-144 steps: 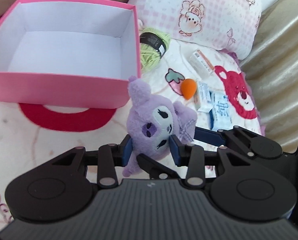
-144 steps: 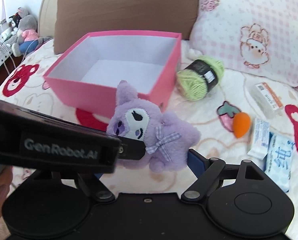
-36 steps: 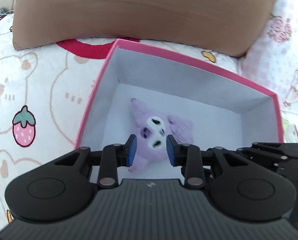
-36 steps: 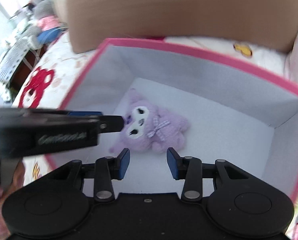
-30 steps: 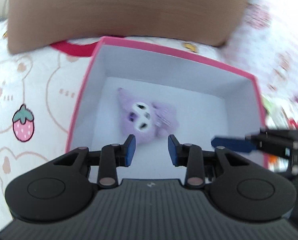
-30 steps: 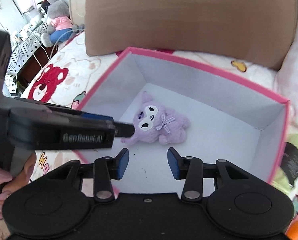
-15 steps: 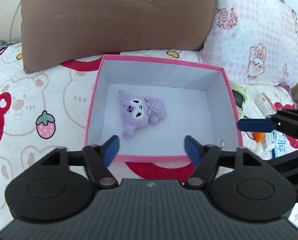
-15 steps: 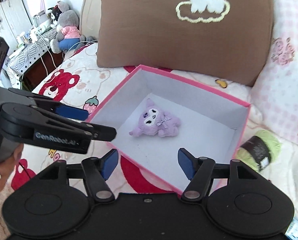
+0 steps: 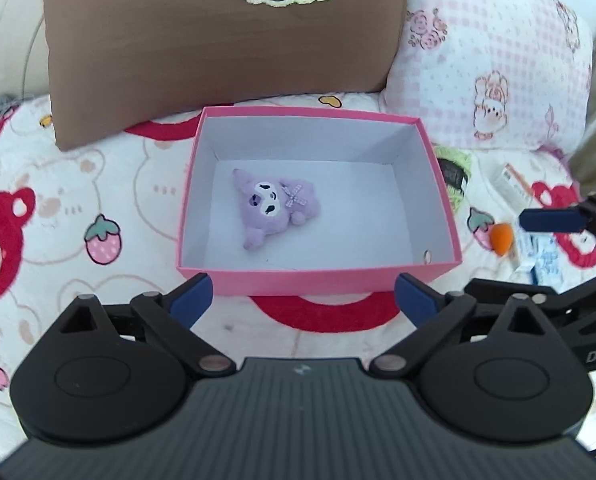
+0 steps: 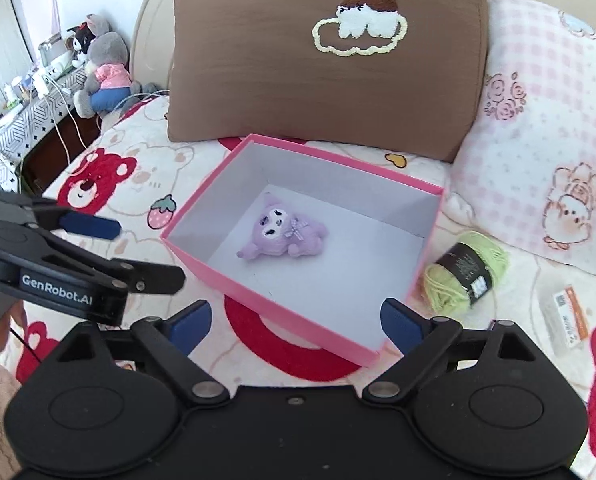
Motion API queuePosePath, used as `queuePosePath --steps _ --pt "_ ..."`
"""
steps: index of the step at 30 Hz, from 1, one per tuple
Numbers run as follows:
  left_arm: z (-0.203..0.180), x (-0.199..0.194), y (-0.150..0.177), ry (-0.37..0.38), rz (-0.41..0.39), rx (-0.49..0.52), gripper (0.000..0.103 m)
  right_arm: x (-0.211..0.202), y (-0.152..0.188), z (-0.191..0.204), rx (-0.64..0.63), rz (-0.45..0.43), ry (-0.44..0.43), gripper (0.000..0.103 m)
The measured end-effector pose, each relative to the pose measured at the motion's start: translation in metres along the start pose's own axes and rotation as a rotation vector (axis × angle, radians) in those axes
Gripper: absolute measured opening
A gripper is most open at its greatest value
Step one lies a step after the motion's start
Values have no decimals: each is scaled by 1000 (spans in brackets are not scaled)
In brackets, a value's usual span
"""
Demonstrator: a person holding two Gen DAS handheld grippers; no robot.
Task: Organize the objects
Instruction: 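Withdraw the left tool up from the pink box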
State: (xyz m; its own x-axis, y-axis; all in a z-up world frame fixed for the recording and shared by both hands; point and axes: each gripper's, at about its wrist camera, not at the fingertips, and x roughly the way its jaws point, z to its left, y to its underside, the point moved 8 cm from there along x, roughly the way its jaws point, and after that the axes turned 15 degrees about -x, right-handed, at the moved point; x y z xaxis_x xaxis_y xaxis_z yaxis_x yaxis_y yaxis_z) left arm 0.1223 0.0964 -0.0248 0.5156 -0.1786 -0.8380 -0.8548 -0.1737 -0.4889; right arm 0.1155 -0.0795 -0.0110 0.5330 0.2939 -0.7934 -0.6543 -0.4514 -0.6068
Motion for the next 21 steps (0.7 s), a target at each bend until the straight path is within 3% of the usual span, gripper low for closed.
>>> queuePosePath --steps 8,17,21 --pt "-16 -11 16 -30 3 83 99 -20 23 13 -22 77 25 94" --pt "-41 -29 42 73 65 64 99 -53 48 24 -53 81 42 94" --pt "-44 -35 52 58 79 52 99 -62 60 22 -44 86 43 94"
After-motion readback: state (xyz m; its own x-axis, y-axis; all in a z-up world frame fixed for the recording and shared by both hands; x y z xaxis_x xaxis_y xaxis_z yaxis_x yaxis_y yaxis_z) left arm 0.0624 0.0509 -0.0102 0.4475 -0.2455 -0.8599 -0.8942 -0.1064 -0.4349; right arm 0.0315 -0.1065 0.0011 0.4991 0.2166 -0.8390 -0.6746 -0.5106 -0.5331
